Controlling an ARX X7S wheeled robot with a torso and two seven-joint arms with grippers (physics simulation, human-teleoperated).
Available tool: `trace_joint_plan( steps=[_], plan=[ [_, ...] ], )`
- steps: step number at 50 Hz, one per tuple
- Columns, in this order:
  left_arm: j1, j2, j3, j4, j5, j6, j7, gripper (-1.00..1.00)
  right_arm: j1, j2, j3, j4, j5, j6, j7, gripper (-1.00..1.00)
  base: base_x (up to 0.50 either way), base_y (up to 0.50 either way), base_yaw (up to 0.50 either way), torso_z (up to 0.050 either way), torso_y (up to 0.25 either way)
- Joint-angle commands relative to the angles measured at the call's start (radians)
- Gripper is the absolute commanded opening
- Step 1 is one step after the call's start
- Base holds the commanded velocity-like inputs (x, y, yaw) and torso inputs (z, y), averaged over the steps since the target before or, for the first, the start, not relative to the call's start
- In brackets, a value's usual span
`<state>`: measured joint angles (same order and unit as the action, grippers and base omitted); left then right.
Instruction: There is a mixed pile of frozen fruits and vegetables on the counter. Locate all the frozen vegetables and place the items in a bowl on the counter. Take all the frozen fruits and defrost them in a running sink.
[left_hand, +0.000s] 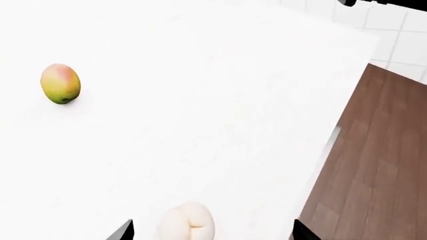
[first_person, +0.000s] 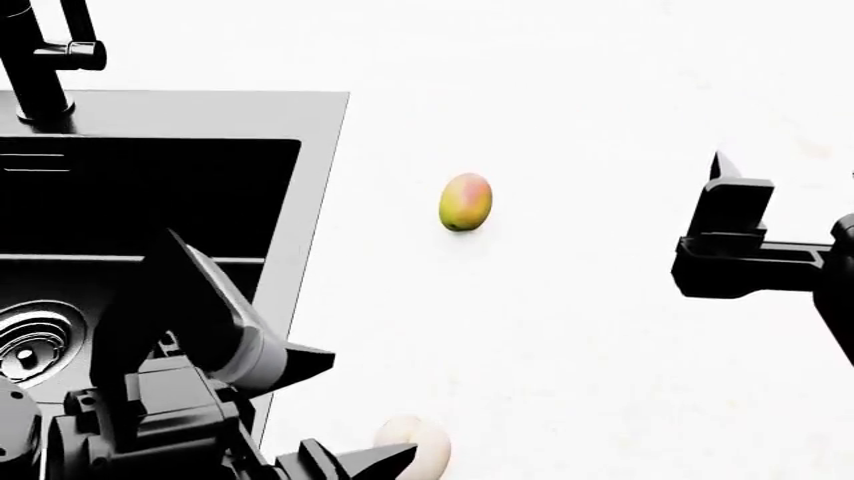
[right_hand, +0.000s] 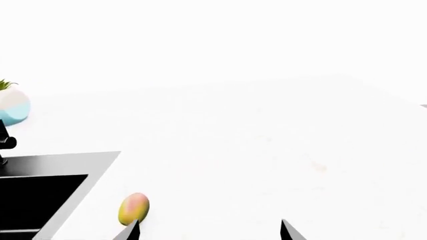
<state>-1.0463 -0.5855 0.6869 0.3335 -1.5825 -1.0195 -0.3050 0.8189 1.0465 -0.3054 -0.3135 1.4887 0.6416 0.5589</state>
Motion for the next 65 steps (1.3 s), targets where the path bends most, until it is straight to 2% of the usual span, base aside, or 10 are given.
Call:
trace_joint_plan(
  steps=[1, 18, 29, 65],
  plan=[
    [0.023, 0.001, 0.013, -0.044, 0.054, 0.032, 0.045, 1.00, -0.002, -0.005, 0.008, -0.001, -0.003, 0.001, -0.006, 1.00, 0.00, 0.00, 0.00, 0.000, 0.000],
    [0.059, 0.019, 0.042, -0.152, 0.148, 0.080, 0.144, 1.00, -0.009, -0.011, -0.001, -0.002, -0.002, 0.007, -0.009, 1.00, 0.00, 0.00, 0.00, 0.000, 0.000],
    [0.067, 0.068, 0.099, -0.241, 0.230, 0.103, 0.241, 1.00, -0.007, -0.008, 0.003, -0.002, 0.001, 0.008, -0.006, 1.00, 0.00, 0.00, 0.00, 0.000, 0.000],
    [0.029, 0.185, 0.181, -0.374, 0.302, 0.120, 0.366, 1.00, -0.047, 0.002, 0.014, -0.006, 0.006, -0.007, -0.005, 1.00, 0.00, 0.00, 0.00, 0.000, 0.000]
  ],
)
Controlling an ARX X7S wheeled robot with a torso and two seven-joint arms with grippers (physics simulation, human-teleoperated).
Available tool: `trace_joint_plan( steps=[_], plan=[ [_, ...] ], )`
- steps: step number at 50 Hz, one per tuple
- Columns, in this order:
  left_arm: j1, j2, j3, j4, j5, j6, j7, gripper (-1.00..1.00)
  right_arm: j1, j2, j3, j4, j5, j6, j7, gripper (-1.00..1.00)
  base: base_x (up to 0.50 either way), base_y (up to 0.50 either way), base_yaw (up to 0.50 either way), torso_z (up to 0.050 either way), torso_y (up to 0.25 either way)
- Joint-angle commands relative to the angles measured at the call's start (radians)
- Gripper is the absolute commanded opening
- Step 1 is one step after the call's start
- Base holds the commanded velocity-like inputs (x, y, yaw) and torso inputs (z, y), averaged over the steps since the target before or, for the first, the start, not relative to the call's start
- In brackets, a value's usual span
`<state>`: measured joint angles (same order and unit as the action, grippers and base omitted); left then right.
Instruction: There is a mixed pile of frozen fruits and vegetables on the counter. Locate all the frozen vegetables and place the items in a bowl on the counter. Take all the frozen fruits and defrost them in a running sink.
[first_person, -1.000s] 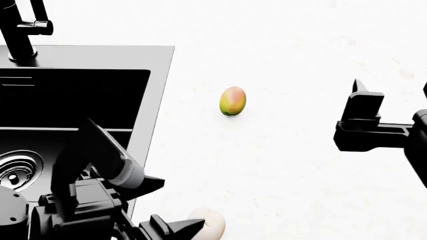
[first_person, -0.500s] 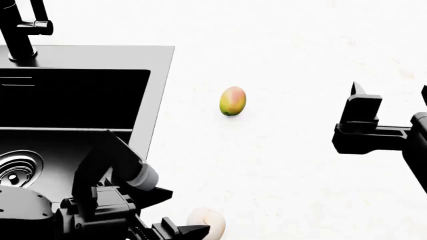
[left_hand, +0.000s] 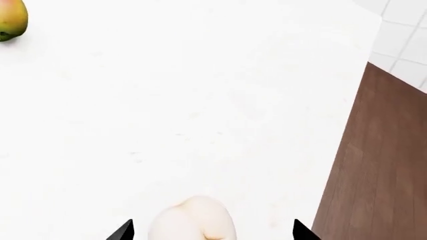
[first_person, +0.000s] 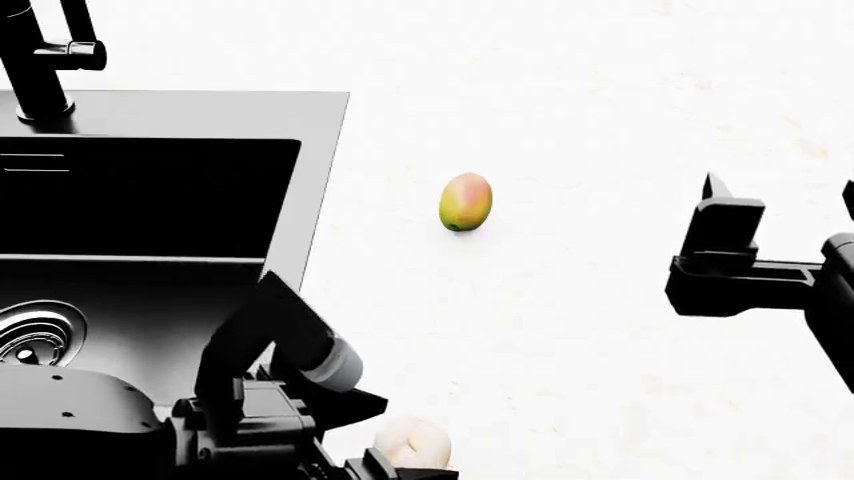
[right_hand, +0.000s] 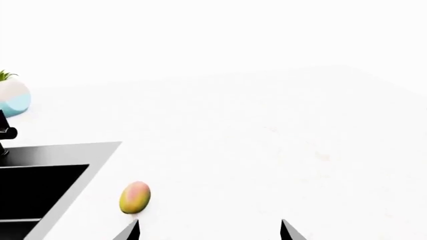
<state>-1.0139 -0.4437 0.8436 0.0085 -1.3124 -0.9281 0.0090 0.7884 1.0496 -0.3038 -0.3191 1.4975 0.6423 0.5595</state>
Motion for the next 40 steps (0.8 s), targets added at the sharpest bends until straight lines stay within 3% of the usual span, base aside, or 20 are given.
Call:
trace_joint_plan(
  steps=[1, 21, 22, 28, 29, 40],
  plan=[
    [-0.002, 0.047, 0.027, -0.056, 0.035, 0.030, 0.055, 1.00, -0.016, -0.002, 0.012, -0.001, -0.002, -0.007, -0.006, 1.00, 0.00, 0.00, 0.00, 0.000, 0.000],
    [0.011, 0.051, 0.029, -0.080, 0.031, 0.034, 0.037, 1.00, -0.033, -0.004, 0.014, 0.000, -0.003, -0.014, -0.008, 1.00, 0.00, 0.00, 0.00, 0.000, 0.000],
    [0.011, 0.048, 0.026, -0.068, 0.032, 0.039, 0.036, -1.00, -0.032, -0.004, 0.014, 0.001, -0.003, -0.014, -0.009, 1.00, 0.00, 0.00, 0.00, 0.000, 0.000],
    [0.000, 0.042, 0.013, -0.033, 0.021, 0.033, -0.002, -1.00, -0.024, -0.012, 0.008, 0.010, -0.011, -0.010, -0.013, 1.00, 0.00, 0.00, 0.00, 0.000, 0.000],
    [-0.049, -0.010, -0.067, 0.035, -0.035, 0.031, -0.094, -1.00, 0.035, -0.057, -0.030, 0.043, -0.026, 0.024, -0.028, 1.00, 0.00, 0.00, 0.00, 0.000, 0.000],
    [-0.112, -0.108, -0.177, 0.095, -0.120, 0.022, -0.211, -1.00, 0.198, -0.158, -0.125, 0.139, -0.074, 0.126, -0.043, 1.00, 0.00, 0.00, 0.00, 0.000, 0.000]
  ],
)
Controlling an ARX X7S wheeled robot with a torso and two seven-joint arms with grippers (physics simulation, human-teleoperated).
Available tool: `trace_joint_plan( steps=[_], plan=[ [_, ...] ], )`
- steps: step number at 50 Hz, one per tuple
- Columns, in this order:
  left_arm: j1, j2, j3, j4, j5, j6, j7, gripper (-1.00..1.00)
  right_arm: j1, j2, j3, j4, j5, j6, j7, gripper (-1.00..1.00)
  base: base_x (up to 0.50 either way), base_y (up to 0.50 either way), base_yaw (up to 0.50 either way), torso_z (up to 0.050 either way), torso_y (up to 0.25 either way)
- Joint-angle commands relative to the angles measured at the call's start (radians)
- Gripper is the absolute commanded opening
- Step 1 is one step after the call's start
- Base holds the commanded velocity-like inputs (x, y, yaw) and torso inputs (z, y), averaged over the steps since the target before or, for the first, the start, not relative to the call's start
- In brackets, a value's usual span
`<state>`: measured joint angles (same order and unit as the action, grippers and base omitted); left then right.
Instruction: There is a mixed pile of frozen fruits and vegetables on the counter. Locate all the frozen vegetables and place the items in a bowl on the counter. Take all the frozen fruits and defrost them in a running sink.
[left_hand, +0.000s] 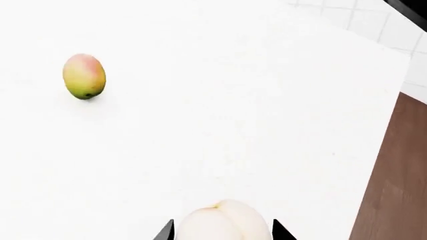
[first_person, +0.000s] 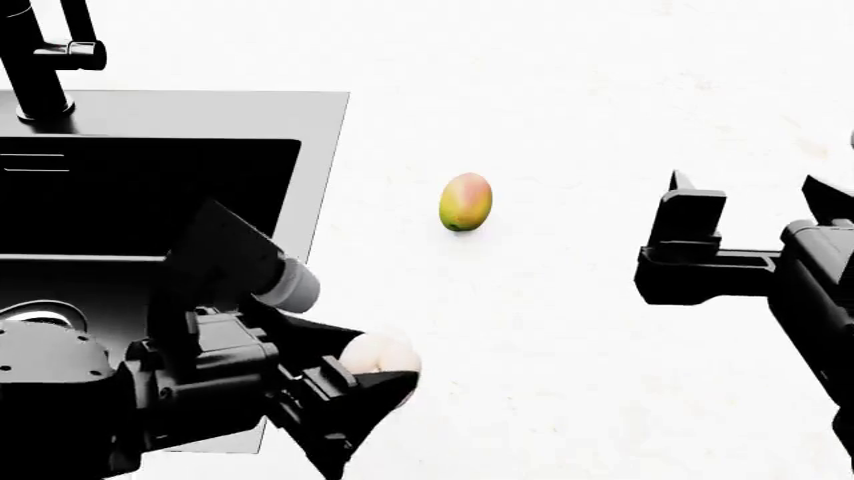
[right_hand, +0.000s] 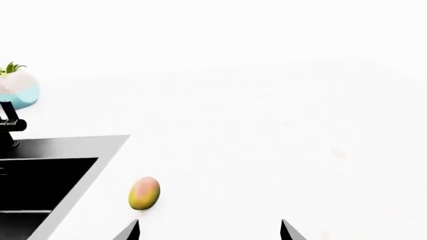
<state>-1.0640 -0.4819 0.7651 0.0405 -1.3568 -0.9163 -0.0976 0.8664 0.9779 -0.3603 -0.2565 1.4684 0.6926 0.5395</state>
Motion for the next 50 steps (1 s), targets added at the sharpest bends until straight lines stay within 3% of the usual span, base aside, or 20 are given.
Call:
trace_joint_plan(
  steps=[1, 22, 32, 44, 46, 50],
  plan=[
    [-0.066, -0.080, -0.104, 0.070, -0.083, 0.006, -0.109, -1.00, 0.129, -0.092, -0.073, 0.082, -0.050, 0.078, -0.028, 1.00, 0.00, 0.00, 0.00, 0.000, 0.000],
    [-0.165, -0.244, -0.180, 0.124, -0.122, -0.051, -0.221, -1.00, 0.355, -0.321, -0.287, 0.330, -0.170, 0.247, -0.108, 1.00, 0.00, 0.00, 0.00, 0.000, 0.000],
    [-0.159, -0.262, -0.201, 0.128, -0.138, -0.038, -0.240, -1.00, 0.439, -0.419, -0.350, 0.455, -0.239, 0.255, -0.167, 1.00, 0.00, 0.00, 0.00, 0.000, 0.001],
    [-0.098, -0.336, -0.258, 0.204, -0.209, -0.008, -0.300, -1.00, 0.562, -0.597, -0.437, 0.779, -0.351, 0.232, -0.282, 1.00, 0.00, 0.00, 0.00, 0.000, 0.000],
    [-0.091, -0.338, -0.263, 0.211, -0.219, -0.003, -0.311, -1.00, 0.593, -0.637, -0.509, 0.862, -0.421, 0.238, -0.311, 1.00, 0.00, 0.00, 0.00, 0.000, 0.000],
    [-0.099, -0.341, -0.269, 0.224, -0.229, -0.003, -0.318, -1.00, 0.627, -0.705, -0.522, 1.040, -0.466, 0.171, -0.373, 1.00, 0.00, 0.00, 0.00, 0.000, 0.000]
  ],
)
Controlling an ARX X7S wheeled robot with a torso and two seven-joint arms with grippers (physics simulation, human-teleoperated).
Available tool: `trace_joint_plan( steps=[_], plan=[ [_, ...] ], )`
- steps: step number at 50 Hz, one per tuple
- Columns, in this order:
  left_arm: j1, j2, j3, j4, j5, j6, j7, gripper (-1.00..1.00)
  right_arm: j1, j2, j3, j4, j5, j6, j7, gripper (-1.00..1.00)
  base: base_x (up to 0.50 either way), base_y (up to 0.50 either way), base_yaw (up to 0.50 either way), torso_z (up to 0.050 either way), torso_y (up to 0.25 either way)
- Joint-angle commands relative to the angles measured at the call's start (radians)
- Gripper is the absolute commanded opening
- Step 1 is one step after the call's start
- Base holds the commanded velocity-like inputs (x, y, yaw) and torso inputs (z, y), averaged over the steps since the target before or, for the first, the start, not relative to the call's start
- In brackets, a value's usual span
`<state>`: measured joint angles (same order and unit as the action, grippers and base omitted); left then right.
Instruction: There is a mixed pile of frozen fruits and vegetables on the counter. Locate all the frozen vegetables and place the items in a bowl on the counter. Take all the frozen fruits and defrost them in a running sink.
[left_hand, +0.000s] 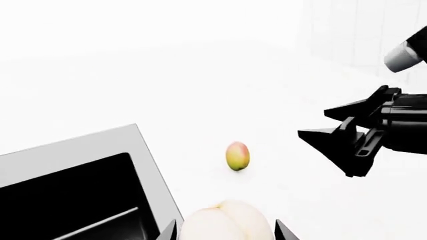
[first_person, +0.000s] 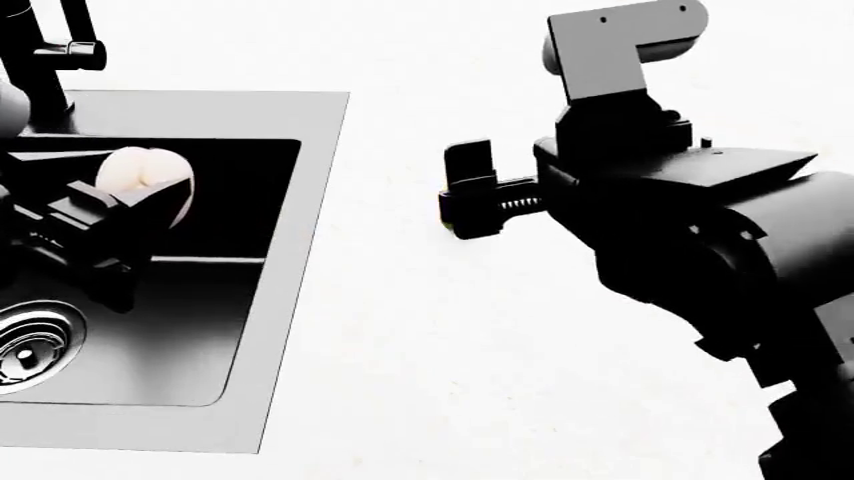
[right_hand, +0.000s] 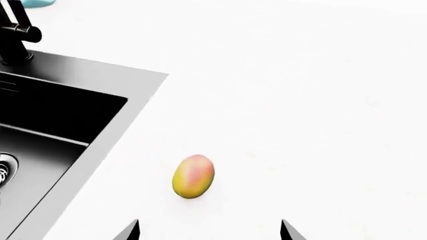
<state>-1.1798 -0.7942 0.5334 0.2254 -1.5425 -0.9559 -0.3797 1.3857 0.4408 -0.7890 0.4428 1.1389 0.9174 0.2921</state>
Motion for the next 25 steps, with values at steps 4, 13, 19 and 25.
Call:
trace_joint_plan(
  steps=[4, 13, 19, 25],
  plan=[
    [0.005, -0.022, -0.035, 0.041, -0.047, 0.032, -0.044, -1.00, 0.151, -0.246, -0.114, 0.503, -0.170, -0.105, -0.217, 1.00, 0.00, 0.00, 0.00, 0.000, 0.000],
    [0.033, -0.030, -0.048, 0.054, -0.054, 0.055, -0.059, -1.00, 0.219, -0.406, -0.060, 0.866, -0.350, -0.209, -0.394, 1.00, 0.00, 0.00, 0.00, 0.000, 0.000],
    [0.057, -0.063, -0.068, 0.077, -0.083, 0.065, -0.078, -1.00, 0.197, -0.434, 0.161, 0.866, -0.588, -0.158, -0.436, 1.00, 0.00, 0.00, 0.00, 0.000, 0.000],
    [0.067, -0.066, -0.076, 0.086, -0.098, 0.075, -0.091, -1.00, 0.200, -0.441, 0.217, 0.866, -0.632, -0.141, -0.456, 1.00, 0.00, 0.00, 0.00, 0.000, 0.000]
  ],
)
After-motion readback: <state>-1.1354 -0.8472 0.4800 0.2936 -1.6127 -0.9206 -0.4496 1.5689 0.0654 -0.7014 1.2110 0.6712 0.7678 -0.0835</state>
